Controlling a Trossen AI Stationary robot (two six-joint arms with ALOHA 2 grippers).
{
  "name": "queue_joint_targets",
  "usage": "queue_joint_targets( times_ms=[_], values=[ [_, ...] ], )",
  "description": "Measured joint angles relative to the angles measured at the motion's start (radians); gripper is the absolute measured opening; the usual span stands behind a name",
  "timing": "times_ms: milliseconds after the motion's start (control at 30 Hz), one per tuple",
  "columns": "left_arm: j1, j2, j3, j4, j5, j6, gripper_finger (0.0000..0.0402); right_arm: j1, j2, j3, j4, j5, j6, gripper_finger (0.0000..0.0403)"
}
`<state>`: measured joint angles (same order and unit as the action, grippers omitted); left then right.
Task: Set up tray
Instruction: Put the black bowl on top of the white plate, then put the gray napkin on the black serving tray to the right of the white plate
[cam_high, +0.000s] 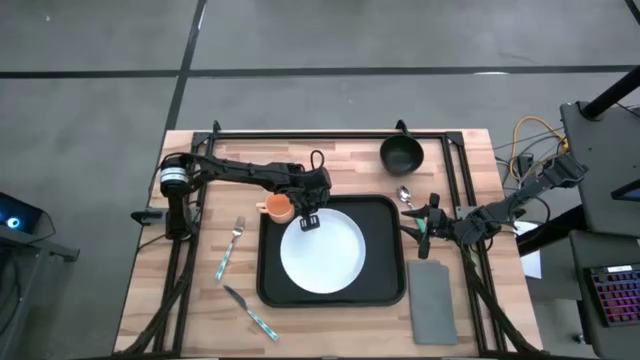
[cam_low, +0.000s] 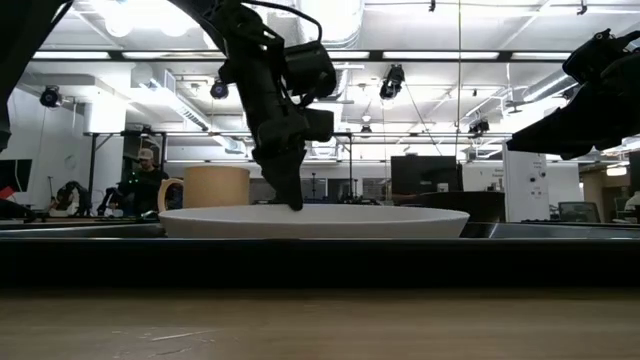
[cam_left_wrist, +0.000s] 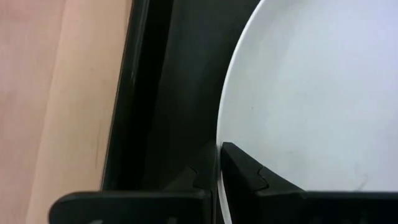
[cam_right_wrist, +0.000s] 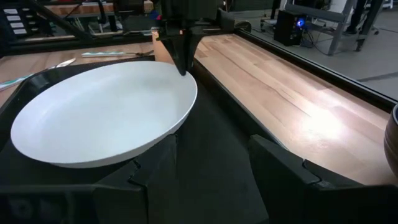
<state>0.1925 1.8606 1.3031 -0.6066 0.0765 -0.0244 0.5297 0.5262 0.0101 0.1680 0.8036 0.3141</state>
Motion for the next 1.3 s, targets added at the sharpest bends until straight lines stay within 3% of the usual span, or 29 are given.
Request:
queue_joint_targets(
  times_ms=[667, 1000, 1133, 1300],
  values=[
    [0.005, -0.001, -0.062, 0.12, -0.002, -0.002, 0.0002, 0.0, 0.0, 0.0, 0.0, 0.0, -0.001, 0.0189],
    [0.006, -0.001, -0.032, 0.122, -0.003, -0.011, 0.0052, 0.0, 0.0, 0.0, 0.001, -0.023, 0.004, 0.0189],
    [0.007, -0.002, 0.012, 0.103, -0.014, -0.006, 0.0069, 0.0, 0.0, 0.0, 0.001, -0.024, 0.0, 0.0189],
    [0.011, 0.002, 0.173, 0.065, -0.127, 0.062, 0.0075, -0.001, 0.0, 0.0, 0.001, -0.019, 0.01, 0.0189]
  ],
)
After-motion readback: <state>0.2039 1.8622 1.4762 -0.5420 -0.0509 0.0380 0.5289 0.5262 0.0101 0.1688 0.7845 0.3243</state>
